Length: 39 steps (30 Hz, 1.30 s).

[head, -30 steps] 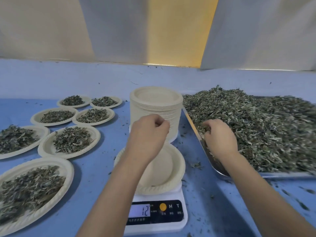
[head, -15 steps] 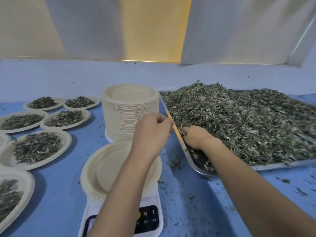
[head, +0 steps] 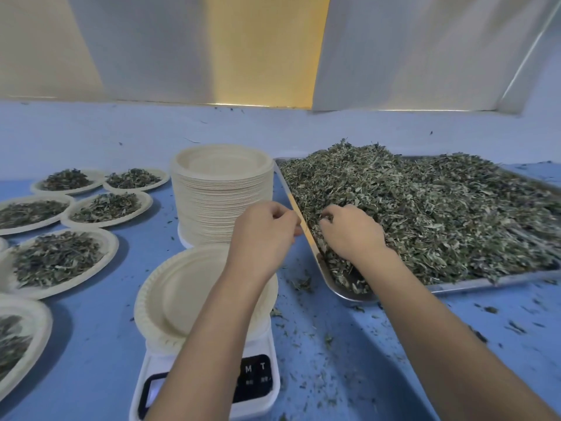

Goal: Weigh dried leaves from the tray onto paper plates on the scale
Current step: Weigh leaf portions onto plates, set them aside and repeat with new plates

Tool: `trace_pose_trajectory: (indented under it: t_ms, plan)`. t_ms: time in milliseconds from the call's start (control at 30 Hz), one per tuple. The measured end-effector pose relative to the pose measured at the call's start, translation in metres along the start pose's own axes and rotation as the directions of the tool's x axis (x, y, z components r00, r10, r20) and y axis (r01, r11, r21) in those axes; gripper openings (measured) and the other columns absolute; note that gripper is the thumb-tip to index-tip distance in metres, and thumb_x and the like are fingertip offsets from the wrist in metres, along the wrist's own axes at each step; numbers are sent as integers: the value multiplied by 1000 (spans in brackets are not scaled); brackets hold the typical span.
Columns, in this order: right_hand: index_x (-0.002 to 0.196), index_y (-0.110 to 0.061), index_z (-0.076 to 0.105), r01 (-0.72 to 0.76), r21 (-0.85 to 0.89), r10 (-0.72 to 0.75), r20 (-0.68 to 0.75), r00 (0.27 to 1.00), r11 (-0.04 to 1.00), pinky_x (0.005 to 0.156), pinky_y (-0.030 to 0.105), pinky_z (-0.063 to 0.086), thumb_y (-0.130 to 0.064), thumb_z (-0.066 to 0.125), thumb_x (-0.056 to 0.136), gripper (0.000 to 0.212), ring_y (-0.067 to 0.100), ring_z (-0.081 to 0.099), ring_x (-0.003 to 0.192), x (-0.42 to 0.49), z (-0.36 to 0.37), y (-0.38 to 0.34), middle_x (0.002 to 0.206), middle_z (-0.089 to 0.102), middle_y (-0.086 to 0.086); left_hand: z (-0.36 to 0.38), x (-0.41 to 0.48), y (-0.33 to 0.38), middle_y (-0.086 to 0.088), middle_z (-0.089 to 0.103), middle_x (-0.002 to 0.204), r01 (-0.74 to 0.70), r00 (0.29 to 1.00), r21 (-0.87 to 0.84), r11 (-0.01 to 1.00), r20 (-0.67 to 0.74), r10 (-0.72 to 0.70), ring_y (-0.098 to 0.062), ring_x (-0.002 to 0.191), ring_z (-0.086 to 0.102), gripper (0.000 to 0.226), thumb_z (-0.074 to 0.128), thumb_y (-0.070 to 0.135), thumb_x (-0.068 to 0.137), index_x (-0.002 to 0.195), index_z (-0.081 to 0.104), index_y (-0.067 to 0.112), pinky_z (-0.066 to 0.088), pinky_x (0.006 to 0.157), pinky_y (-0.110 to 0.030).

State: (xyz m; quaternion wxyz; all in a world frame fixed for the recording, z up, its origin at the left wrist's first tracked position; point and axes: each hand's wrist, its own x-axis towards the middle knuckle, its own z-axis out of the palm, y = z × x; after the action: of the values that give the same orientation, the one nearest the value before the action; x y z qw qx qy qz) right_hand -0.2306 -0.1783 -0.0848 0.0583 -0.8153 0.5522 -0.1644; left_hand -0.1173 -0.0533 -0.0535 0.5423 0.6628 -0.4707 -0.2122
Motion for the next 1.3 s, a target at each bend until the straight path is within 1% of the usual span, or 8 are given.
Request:
trace_pose_trajectory:
  t_ms: [133, 367, 533, 700, 867, 1067, 1200, 1300]
  plan:
    - [149, -37, 21, 123, -18, -117, 213, 970, 992, 113, 52, 23, -36, 21, 104, 46, 36, 14, 143, 10, 27, 7, 160, 9, 5, 0, -2, 0, 9, 70, 66, 6, 1000, -2, 1000, -4, -6, -8, 66, 67, 25, 52, 18, 87, 67, 66, 22, 43, 59, -22]
    - [150, -24, 19, 78, -97, -39, 348, 937, 992, 115, 56, 10, -24, 17, 104, 47, 35, 2, 146, 18, 47, 16, 159, 14, 10, 1, -5, 0, 7, 70, 69, -6, 1000, 7, 1000, 21, 6, -11, 70, 68, 25, 51, 18, 88, 68, 66, 20, 44, 60, -23]
    - [141, -17, 37, 23, -85, -9, 163, 987, 996, 110, 51, 28, -30, 21, 103, 43, 39, 25, 137, 11, 40, 9, 149, 31, 15, 0, -5, 1, 9, 69, 68, -3, 1000, -6, 1000, 20, 3, -8, 67, 67, 24, 51, 20, 88, 69, 67, 21, 43, 58, -21]
    - [151, -35, 12, 40, -136, 13, 365, 931, 990, 114, 59, 13, -33, 17, 103, 48, 44, -4, 143, 4, 39, 13, 159, 3, 11, 3, -6, 1, 8, 69, 68, -12, 1000, 22, 1000, 26, 11, -10, 68, 67, 25, 51, 19, 89, 71, 67, 19, 43, 54, -19]
    - [141, -14, 32, 86, -213, -18, 304, 952, 973, 102, 48, 37, -9, 35, 99, 43, 41, 35, 127, 5, 38, 6, 137, 38, 19, 3, -6, 1, 6, 70, 72, -8, 1000, 29, 1000, 31, 7, -13, 72, 68, 24, 50, 19, 89, 73, 68, 18, 44, 57, -21]
    - [118, -4, 49, 119, -268, -71, 183, 981, 956, 74, 38, 38, 5, 41, 89, 32, 38, 54, 108, 1, 31, 0, 116, 57, 19, 0, -6, 0, 8, 70, 72, -1, 999, 12, 1000, 38, 0, -10, 69, 67, 24, 50, 18, 89, 73, 67, 18, 44, 58, -20]
    - [113, -7, 53, 45, -107, -39, 61, 997, 993, 67, 35, 40, 0, 40, 94, 24, 32, 50, 80, 3, 29, 4, 98, 60, 17, 0, -7, 2, 7, 70, 72, 12, 999, 7, 1000, 34, -12, -12, 71, 67, 26, 49, 17, 89, 70, 66, 19, 46, 61, -23]
    - [117, -9, 57, 42, 109, -37, -43, 998, 993, 68, 33, 42, -11, 38, 100, 26, 33, 56, 82, 7, 26, 7, 94, 63, 16, 5, -10, 3, 1, 67, 73, 57, 998, -47, 997, -26, -58, -23, 70, 59, 24, 49, 15, 87, 66, 61, 15, 46, 70, -31]
